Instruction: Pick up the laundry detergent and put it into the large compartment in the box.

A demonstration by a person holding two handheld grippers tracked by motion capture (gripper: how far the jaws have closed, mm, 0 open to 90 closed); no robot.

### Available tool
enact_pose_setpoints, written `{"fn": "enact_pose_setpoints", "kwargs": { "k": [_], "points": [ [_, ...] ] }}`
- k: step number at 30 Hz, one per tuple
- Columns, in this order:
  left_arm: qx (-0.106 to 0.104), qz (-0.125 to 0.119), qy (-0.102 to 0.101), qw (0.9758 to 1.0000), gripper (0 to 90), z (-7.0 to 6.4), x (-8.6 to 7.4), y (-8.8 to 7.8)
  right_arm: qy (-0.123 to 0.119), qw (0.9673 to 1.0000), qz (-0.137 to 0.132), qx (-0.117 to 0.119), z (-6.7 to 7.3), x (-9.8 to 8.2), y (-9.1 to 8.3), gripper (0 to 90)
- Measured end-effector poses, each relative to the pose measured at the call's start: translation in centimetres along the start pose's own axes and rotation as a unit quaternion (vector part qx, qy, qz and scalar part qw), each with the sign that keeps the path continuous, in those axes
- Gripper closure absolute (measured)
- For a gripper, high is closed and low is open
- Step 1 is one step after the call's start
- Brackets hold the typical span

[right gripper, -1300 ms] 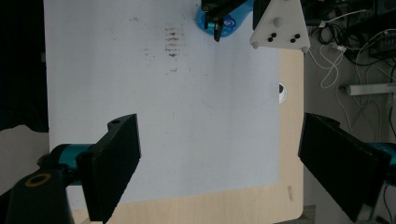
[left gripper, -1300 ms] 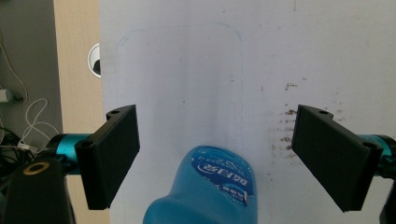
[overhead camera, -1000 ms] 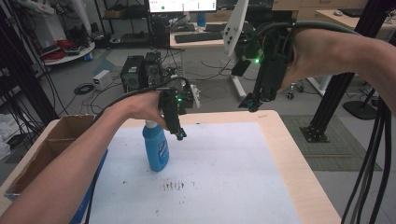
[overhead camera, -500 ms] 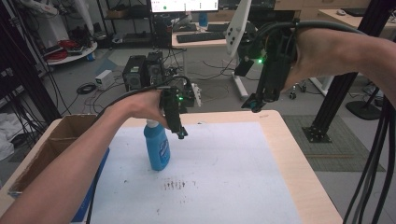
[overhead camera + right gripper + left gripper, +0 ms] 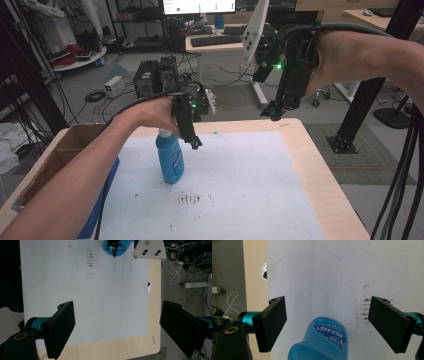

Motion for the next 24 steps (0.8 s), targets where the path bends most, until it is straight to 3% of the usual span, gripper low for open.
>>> {"fn": "enact_pose_setpoints", "kwargs": {
  "k": [3,10,14,18,19,24],
  "points": [
    [0.005,0.007,0.003,1.0,15.4,-0.1,0.0,-0.2,0.001,1.0,0.0,-0.001,0.0,0.0,0.1,12.3],
    [0.016,0.011,-0.012,0.9998,15.3,0.0,-0.3,-0.6,-0.002,1.0,0.002,-0.002,-0.1,0.1,0.2,12.3],
    [0.033,0.022,-0.026,0.9989,15.4,0.1,-0.3,-1.1,-0.004,1.0,0.005,-0.001,0.1,0.1,0.3,12.3],
    [0.042,0.027,-0.069,0.9963,15.4,0.2,-0.8,-1.6,-0.004,1.0,0.008,-0.003,0.2,0.1,0.3,12.3],
    [0.042,0.027,-0.069,0.9963,15.4,0.2,-0.8,-1.6,-0.004,1.0,0.008,-0.003,0.2,0.1,0.3,12.3],
    [0.061,0.03,-0.119,0.9906,15.4,0.4,-1.6,-2.1,-0.006,0.9998,0.017,-0.007,0.1,0.0,0.3,12.3]
  ]
}}
Point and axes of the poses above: each handheld gripper's, and its own axes: y roughly forward along the jaws, x roughly out of its top, z roughly to its left, the point moved 2 cm from there along y, roughly forward along the jaws, and after that the axes turned 6 degrees about -z, right-handed, at the moved point
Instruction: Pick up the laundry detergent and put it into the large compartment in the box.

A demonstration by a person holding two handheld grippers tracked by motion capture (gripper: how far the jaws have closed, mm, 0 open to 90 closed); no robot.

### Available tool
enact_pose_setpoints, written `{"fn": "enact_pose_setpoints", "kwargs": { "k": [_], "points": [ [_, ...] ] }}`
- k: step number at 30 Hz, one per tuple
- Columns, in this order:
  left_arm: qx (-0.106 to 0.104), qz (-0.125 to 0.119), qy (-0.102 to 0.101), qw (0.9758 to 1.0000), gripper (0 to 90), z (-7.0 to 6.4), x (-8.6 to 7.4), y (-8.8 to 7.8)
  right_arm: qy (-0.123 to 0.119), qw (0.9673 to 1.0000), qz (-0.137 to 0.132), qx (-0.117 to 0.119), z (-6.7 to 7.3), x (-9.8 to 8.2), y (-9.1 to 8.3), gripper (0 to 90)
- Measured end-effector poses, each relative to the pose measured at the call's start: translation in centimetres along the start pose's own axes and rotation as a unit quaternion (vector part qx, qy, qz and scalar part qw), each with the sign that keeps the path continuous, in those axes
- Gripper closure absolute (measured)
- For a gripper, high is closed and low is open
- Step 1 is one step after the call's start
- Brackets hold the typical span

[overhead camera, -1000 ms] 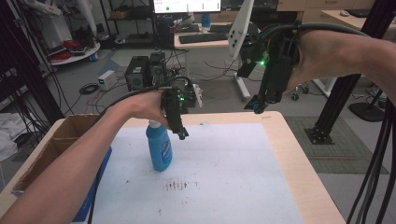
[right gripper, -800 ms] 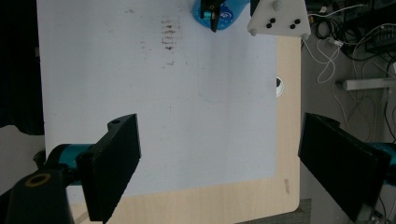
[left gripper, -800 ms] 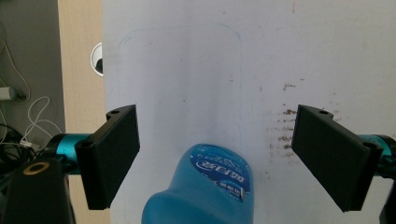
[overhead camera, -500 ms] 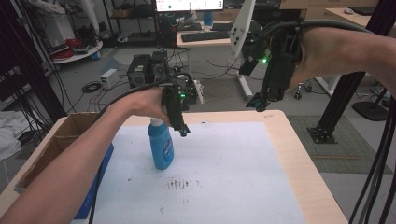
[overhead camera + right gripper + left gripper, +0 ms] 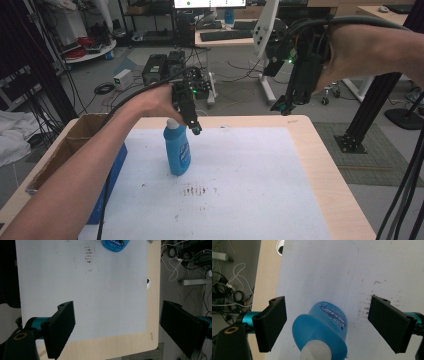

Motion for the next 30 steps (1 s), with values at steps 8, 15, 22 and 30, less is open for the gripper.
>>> {"fn": "enact_pose_setpoints", "kwargs": {
  "k": [8,15,22,30],
  "points": [
    [0.03,0.007,-0.093,0.9952,15.4,0.6,-0.7,-0.7,-0.004,1.0,0.005,0.0,0.0,0.1,0.2,12.3],
    [0.05,0.02,-0.185,0.9813,15.4,1.3,-1.7,-0.9,-0.003,0.9999,0.01,-0.003,0.0,0.1,0.4,12.4],
    [0.041,0.016,-0.268,0.9625,15.4,1.4,-2.7,-0.3,-0.01,0.9997,0.02,-0.004,0.0,0.2,0.8,12.3],
    [0.052,0.024,-0.309,0.9494,15.4,1.3,-3.8,0.6,-0.013,0.9997,0.021,-0.004,0.1,0.2,0.7,12.3]
  ]
}}
Point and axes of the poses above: each handheld gripper's, and its own axes: y roughly forward along the jaws, x roughly out of its top, z roughly to its left, the point moved 2 cm from there along y, roughly forward along the jaws, and after that the axes turned 6 degrees about -z, right-handed, at the moved point
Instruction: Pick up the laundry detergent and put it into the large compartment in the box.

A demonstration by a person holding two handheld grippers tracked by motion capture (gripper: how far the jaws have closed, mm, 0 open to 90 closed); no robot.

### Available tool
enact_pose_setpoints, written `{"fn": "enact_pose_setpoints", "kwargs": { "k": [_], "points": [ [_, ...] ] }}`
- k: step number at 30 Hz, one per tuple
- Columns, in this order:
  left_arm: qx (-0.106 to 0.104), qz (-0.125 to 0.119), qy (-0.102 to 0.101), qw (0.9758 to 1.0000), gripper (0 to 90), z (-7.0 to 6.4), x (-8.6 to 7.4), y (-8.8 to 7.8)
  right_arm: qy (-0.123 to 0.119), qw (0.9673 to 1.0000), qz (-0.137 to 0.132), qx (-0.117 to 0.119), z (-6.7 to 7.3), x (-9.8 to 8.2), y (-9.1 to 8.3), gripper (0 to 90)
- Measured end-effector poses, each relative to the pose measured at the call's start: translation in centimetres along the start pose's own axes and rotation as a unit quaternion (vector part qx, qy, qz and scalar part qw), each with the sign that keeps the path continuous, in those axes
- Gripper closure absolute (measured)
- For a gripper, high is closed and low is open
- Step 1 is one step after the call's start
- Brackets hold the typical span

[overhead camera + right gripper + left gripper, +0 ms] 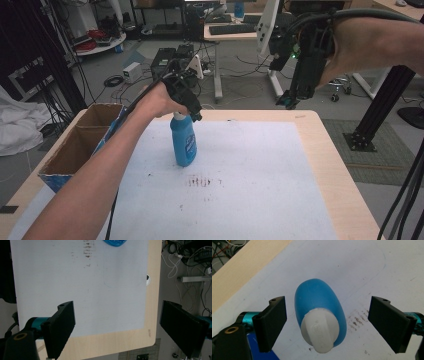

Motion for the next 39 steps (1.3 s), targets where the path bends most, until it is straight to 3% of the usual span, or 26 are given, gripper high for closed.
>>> {"fn": "enact_pose_setpoints", "kwargs": {
  "k": [11,22,39],
  "points": [
    [0.001,0.009,-0.047,0.9989,15.4,-0.2,-0.7,1.5,-0.002,1.0,0.002,-0.001,0.1,0.1,0.1,12.4],
    [0.014,0.019,-0.072,0.9971,15.5,0.0,-0.9,2.2,-0.002,1.0,0.004,-0.003,0.3,-0.2,-0.1,12.4],
    [0.016,0.025,-0.079,0.9964,19.8,0.2,-1.1,2.4,-0.004,1.0,0.006,-0.004,0.4,-0.2,0.0,12.3]
  ]
}}
Point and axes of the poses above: each handheld gripper's, and its own axes: y roughly forward along the jaws, x roughly out of its top, z roughly to its left, the point moved 2 cm from there along y, roughly forward along the jaws, and after that the axes turned 6 degrees about -z, right-handed, at the moved point
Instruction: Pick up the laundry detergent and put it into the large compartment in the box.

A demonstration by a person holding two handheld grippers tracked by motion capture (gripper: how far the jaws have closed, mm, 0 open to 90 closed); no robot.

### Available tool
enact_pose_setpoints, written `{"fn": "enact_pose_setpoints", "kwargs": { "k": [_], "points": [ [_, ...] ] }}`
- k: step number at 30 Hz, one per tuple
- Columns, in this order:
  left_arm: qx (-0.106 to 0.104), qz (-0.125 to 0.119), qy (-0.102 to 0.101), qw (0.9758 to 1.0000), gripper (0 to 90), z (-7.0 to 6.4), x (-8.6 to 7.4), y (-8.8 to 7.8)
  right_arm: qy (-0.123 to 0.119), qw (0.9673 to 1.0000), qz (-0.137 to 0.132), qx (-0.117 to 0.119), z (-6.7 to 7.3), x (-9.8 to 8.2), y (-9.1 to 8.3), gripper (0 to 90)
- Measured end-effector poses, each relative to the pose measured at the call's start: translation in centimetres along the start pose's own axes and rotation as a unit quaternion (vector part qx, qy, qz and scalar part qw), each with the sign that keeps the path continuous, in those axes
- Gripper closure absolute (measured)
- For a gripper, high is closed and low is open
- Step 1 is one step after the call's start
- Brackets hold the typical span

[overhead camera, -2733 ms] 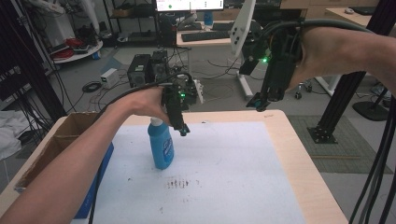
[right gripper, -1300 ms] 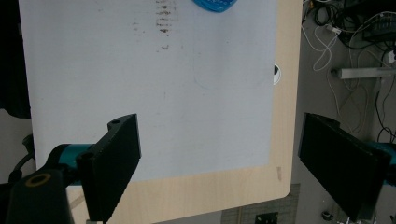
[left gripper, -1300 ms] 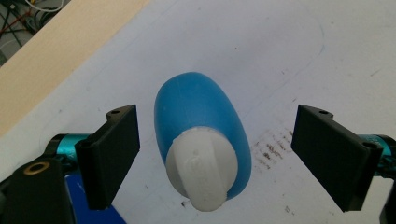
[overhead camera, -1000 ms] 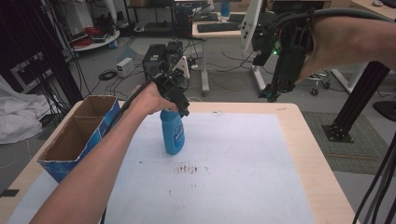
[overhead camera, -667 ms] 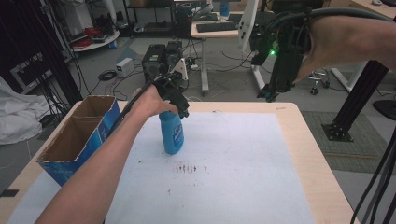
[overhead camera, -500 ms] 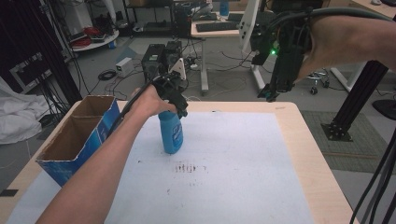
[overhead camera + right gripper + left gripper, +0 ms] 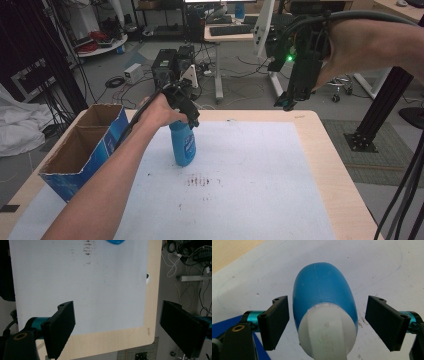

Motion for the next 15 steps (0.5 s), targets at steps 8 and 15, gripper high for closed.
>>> {"fn": "enact_pose_setpoints", "kwargs": {
  "k": [8,15],
  "points": [
    [-0.007,-0.005,0.0,1.0,24.5,-0.03,0.01,-0.07,0.001,1.0,-0.001,0.0,-0.1,0.17,0.11,12.4],
    [-0.008,-0.004,-0.001,1.0,27.5,0.11,-0.04,-0.05,0.002,1.0,0.001,0.001,-0.15,0.15,0.2,12.4]
  ]
}}
Point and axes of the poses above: each handheld gripper's, and its own axes: y roughly forward along the jaws, x roughly out of its top, z roughly to its left, the point moved 2 cm from there along y, roughly forward along the jaws, and after that the axes turned 6 degrees about -z, right-handed, at the moved point
